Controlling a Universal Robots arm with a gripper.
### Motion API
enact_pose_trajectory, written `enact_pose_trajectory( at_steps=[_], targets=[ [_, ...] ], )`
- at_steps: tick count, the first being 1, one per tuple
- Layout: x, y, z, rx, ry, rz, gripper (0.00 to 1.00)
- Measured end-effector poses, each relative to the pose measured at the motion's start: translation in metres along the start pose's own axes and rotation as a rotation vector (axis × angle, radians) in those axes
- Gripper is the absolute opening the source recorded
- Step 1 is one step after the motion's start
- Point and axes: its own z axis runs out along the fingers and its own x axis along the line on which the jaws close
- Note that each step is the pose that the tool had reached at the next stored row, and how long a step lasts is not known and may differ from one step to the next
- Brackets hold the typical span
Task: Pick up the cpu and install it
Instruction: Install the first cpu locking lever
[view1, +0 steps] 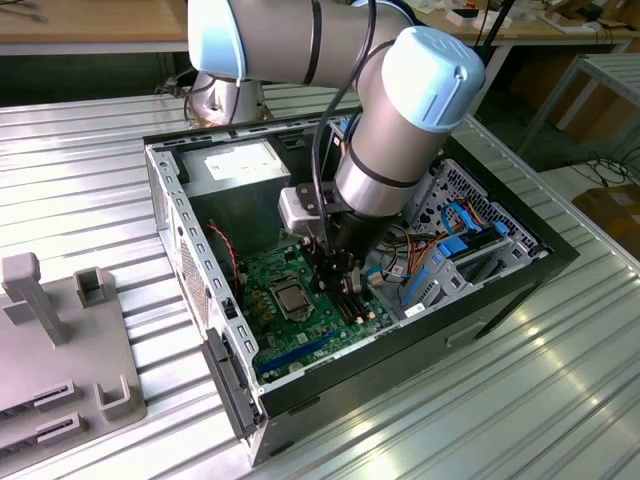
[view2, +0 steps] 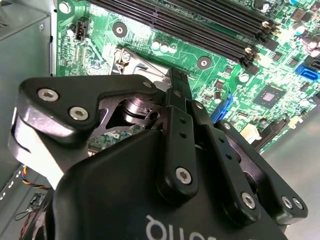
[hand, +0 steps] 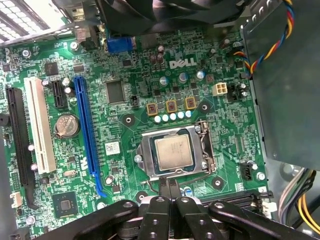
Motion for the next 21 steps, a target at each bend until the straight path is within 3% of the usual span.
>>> enact_pose_trajectory(
  at_steps=[21],
  targets=[
    [0.0026, -0.0011, 0.0107, -0.0010, 0.0094, -0.080, 0.11]
  ],
)
